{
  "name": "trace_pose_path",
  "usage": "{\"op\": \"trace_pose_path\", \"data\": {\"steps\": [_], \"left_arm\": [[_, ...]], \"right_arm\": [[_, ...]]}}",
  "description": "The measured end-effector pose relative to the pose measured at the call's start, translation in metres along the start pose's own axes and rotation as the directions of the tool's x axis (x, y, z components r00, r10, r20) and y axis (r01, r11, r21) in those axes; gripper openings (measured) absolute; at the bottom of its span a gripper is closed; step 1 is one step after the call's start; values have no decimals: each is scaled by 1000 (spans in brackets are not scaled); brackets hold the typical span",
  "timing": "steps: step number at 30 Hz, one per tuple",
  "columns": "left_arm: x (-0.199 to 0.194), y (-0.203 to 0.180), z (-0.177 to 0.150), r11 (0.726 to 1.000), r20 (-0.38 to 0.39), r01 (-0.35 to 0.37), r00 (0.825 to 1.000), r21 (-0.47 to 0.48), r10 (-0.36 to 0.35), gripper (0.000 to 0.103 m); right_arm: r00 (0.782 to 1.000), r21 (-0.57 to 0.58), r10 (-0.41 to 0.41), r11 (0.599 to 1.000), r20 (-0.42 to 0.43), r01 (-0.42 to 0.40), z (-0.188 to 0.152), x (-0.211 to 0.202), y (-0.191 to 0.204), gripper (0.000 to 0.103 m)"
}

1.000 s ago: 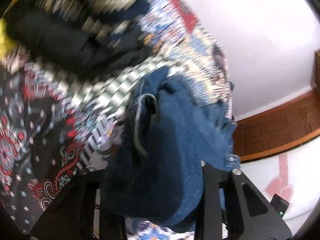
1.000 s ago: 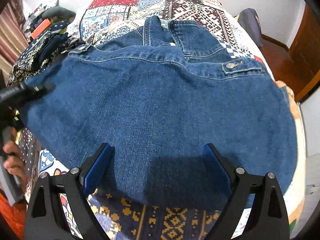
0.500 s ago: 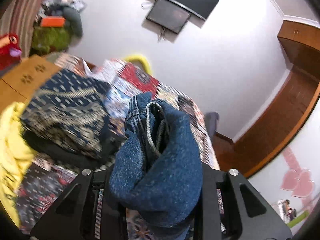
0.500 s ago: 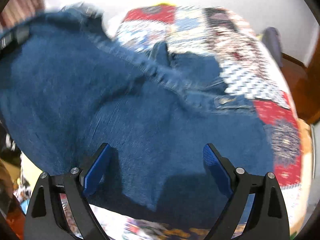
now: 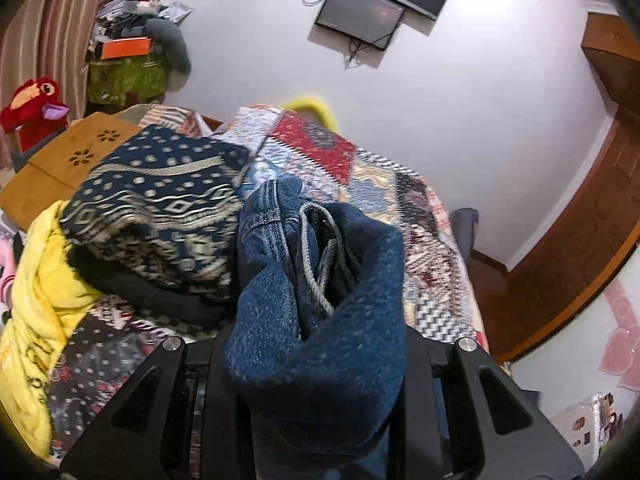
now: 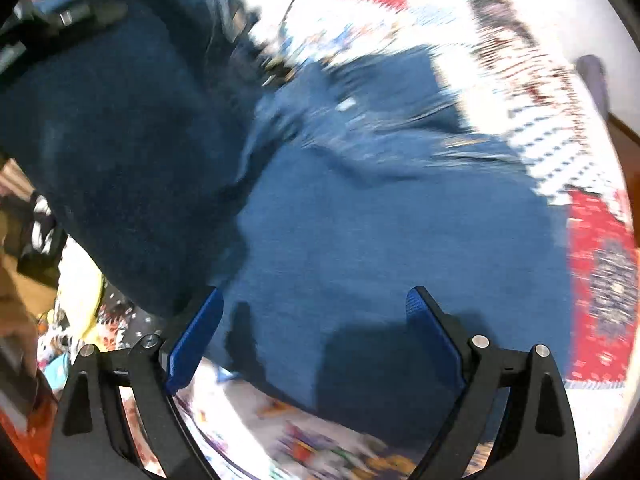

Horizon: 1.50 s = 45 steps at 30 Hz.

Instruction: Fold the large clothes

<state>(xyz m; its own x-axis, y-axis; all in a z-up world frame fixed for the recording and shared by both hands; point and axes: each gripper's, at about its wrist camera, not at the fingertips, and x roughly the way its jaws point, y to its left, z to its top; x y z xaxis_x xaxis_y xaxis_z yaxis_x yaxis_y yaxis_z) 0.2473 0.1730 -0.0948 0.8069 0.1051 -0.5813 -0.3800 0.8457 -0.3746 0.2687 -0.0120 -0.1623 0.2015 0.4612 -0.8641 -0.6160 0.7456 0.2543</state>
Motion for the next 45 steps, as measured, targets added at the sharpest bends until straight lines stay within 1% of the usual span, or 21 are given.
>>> {"op": "trace_pose_path", "data": {"steps": [2, 3, 6, 9, 12, 14, 15, 17, 18, 19, 21, 26, 28, 32, 34, 35, 36, 37, 40, 42, 45], "left_arm": [[1, -21, 0, 999, -5, 38, 999, 35, -38, 26], [1, -34, -1, 997, -8, 55, 998, 58, -55, 26], [4, -78, -13, 982, -33, 114, 993, 149, -110, 26], [12, -122, -38, 953, -84, 169, 985, 251, -152, 26], [40, -157, -82, 910, -222, 223, 963, 350, -151, 27], [64, -164, -113, 892, -338, 250, 933, 376, -119, 27], [76, -164, -128, 886, -393, 257, 915, 387, -93, 28], [101, -157, -157, 883, -503, 276, 863, 380, -54, 31], [106, -153, -165, 881, -527, 283, 849, 379, -46, 32], [107, -151, -168, 878, -530, 288, 847, 382, -46, 32], [100, -153, -166, 867, -517, 300, 854, 398, -58, 34], [73, -154, -156, 832, -548, 367, 832, 417, -93, 50], [60, -152, -150, 829, -563, 401, 816, 390, -130, 51], [33, -141, -130, 835, -559, 447, 801, 322, -213, 52], [16, -133, -117, 842, -520, 438, 822, 317, -232, 52], [8, -124, -108, 850, -484, 406, 849, 335, -214, 53], [4, -119, -103, 855, -462, 383, 864, 348, -199, 53], [-1, -110, -96, 863, -423, 338, 891, 374, -165, 53], [0, -86, -87, 875, -358, 227, 931, 428, -66, 57], [7, -67, -89, 886, -355, 165, 935, 432, -1, 57], [25, -42, -105, 901, -418, 144, 908, 409, 45, 57]], "right_arm": [[998, 45, -57, 997, 41, 55, -11, -22, -27, 91], [992, 71, -116, 991, 52, 113, -18, -31, -44, 91], [956, 105, -289, 953, 55, 283, -34, -43, -77, 91], [938, 118, -347, 931, -2, 345, -50, -35, -104, 91], [956, 197, -294, 936, -11, 291, -74, -35, -127, 91], [973, 257, -231, 939, -13, 227, -85, -41, -138, 91], [974, 276, -226, 935, -17, 222, -87, -40, -138, 91], [966, 310, -258, 917, -24, 252, -93, -44, -144, 91], [961, 316, -274, 910, -32, 270, -98, -47, -148, 91], [958, 321, -286, 904, -40, 283, -101, -47, -151, 91], [958, 332, -284, 900, -45, 283, -104, -48, -154, 91], [962, 343, -271, 903, -11, 258, -108, -69, -152, 91], [967, 345, -253, 910, 18, 232, -104, -79, -148, 91], [973, 325, -210, 930, 91, 170, -91, -100, -131, 91], [975, 302, -184, 943, 128, 139, -82, -108, -120, 91], [975, 294, -175, 947, 136, 129, -78, -109, -116, 91], [976, 285, -165, 951, 146, 118, -74, -110, -110, 91], [977, 273, -146, 957, 154, 100, -68, -109, -104, 91], [986, 246, -74, 969, 148, 36, -56, -96, -91, 91], [991, 240, -38, 971, 129, 6, -50, -76, -89, 91], [997, 278, 4, 960, 80, -26, -46, -46, -86, 91]]}}
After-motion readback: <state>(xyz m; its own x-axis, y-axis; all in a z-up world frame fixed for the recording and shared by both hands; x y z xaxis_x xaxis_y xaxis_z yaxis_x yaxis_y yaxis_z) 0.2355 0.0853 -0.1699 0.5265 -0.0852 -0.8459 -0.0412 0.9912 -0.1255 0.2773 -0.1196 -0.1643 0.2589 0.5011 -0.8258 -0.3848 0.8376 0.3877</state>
